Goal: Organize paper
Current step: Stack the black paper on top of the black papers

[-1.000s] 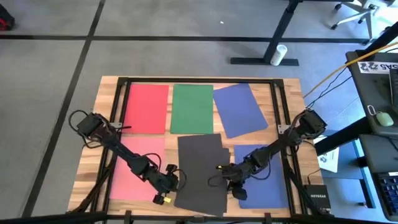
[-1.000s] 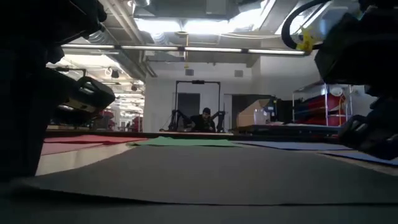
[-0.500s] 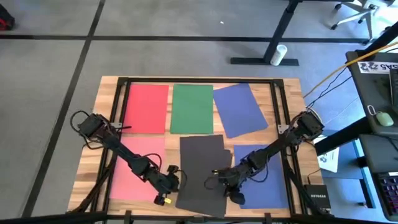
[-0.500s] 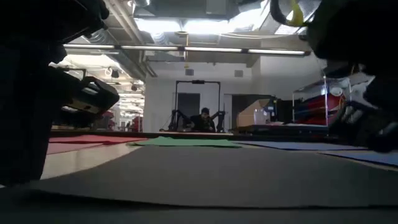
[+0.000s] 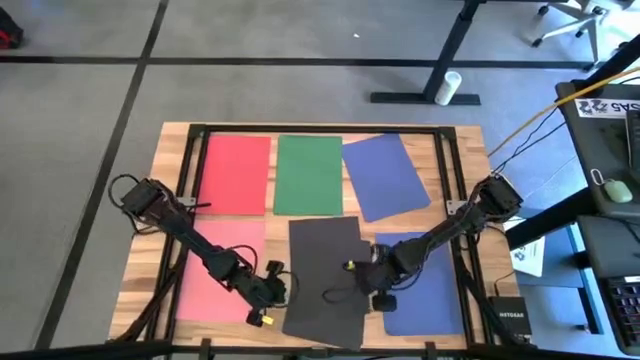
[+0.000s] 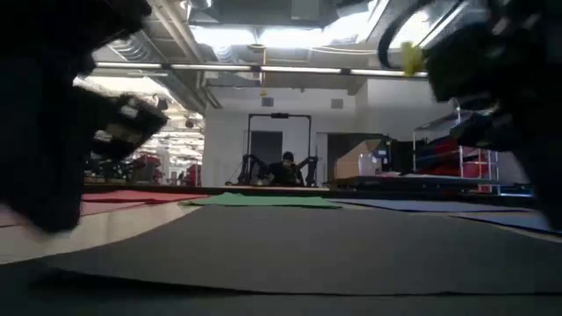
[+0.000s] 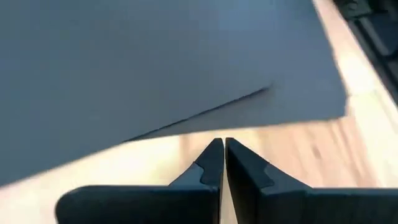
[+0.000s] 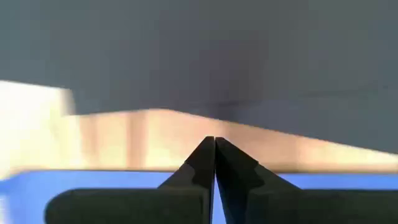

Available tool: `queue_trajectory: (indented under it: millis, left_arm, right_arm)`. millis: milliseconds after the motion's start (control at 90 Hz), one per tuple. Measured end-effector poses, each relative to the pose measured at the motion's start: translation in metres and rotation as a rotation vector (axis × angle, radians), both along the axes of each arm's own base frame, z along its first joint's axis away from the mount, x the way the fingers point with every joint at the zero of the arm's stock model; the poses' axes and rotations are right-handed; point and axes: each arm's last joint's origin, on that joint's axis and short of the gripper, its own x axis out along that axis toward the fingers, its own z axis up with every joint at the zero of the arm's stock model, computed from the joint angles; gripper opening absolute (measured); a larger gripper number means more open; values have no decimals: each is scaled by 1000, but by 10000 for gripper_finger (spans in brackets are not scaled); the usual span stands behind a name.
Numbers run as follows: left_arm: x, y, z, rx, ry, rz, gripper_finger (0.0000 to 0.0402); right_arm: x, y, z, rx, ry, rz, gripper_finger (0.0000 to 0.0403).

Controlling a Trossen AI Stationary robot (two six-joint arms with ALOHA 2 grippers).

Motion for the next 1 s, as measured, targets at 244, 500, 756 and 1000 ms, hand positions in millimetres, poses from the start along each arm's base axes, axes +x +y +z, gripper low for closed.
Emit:
queue_trajectory:
  millis: [244,500,756,1000]
  left_arm:
    - [3,31,6,102,55,154,0]
    - [17,56,-1,145,75,210,0]
    - [19,56,-1,123,71,199,0]
    - [16,50,-1,115,72,189,0]
  right_arm:
    - [3,-27,-9,-45,7,-64,0]
    - [3,-27,-11,-57,-8,-36,0]
    - [9,-37,-11,-60,-33,-47,0]
    - [6,-44,5,-97,-89,-73,0]
